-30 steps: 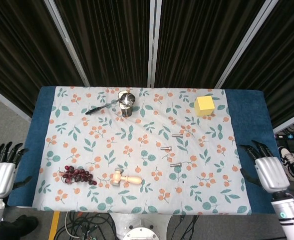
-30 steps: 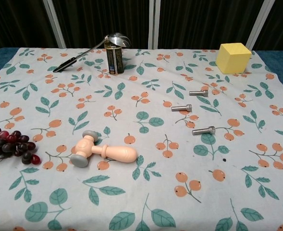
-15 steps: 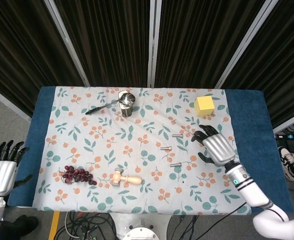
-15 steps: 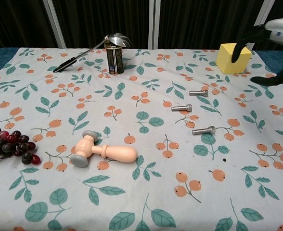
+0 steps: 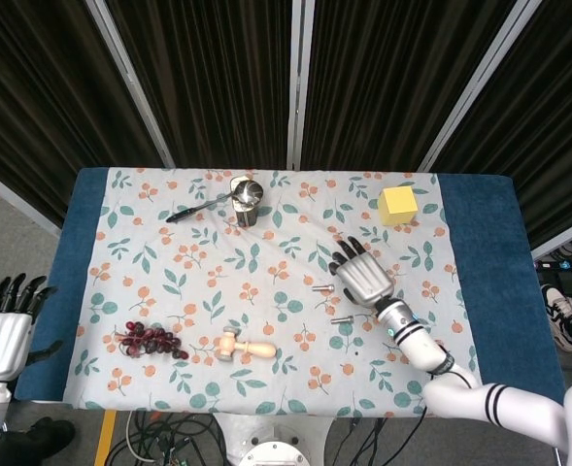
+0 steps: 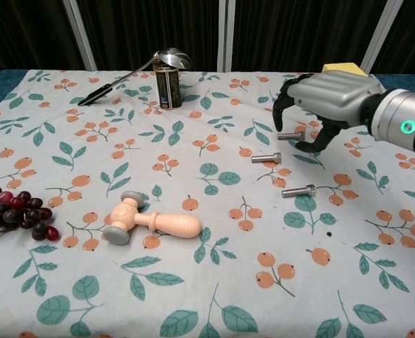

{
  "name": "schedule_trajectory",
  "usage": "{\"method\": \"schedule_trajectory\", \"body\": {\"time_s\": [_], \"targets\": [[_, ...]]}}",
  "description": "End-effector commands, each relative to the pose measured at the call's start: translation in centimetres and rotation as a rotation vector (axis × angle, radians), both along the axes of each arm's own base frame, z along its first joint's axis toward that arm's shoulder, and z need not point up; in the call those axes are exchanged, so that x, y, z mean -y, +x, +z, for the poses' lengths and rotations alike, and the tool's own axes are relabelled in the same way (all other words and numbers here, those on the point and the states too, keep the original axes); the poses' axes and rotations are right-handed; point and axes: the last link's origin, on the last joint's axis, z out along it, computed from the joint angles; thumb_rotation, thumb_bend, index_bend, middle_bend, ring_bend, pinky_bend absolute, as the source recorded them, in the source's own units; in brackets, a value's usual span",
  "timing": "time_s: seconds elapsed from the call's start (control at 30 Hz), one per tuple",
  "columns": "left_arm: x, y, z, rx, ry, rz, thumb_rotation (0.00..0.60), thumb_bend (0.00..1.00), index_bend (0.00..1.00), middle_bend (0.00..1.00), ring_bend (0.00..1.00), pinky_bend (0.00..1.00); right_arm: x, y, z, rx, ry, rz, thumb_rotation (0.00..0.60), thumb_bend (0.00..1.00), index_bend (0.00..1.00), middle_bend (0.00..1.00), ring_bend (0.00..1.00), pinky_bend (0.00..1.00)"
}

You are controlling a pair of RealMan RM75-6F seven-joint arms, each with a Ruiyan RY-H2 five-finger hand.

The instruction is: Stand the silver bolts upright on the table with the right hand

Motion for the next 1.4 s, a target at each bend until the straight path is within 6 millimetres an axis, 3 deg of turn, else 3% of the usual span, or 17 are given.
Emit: {"method": "schedule_trajectory", "body": {"time_s": [0.03, 0.47, 1.0, 1.4], "targets": [[0.0, -0.1, 0.0, 0.003, 0.001, 0.003, 0.600, 0.00, 0.23, 0.13, 0.00, 0.00, 0.3, 0.6, -1.5, -0.036, 0.005, 0.021, 0.600, 0.25, 0.41, 0.24, 0.04, 0.05], [0.4, -0.7, -0.1, 0.017, 0.002, 0.015, 0.600, 0.00, 0.23, 0.13, 0.00, 0.00, 0.0, 1.8, -5.0, -0.052, 0.014, 0.046, 0.600, 0.26, 0.44, 0.23, 0.01, 0.00], [0.6, -1.2, -0.1, 0.022, 0.002, 0.024, 0.600, 0.00, 0.23, 0.13, 0.00, 0.00, 0.1, 2.0, -6.5, -0.054, 0.008, 0.047, 0.600, 0.27, 0.49, 0.23, 0.01, 0.00], [0.7, -1.4, -0.2, 0.025, -0.001, 0.026, 0.600, 0.00, 0.23, 0.13, 0.00, 0.00, -0.2, 2.1, -6.5, -0.039, 0.007, 0.057, 0.600, 0.30, 0.55, 0.24, 0.01, 0.00]]}}
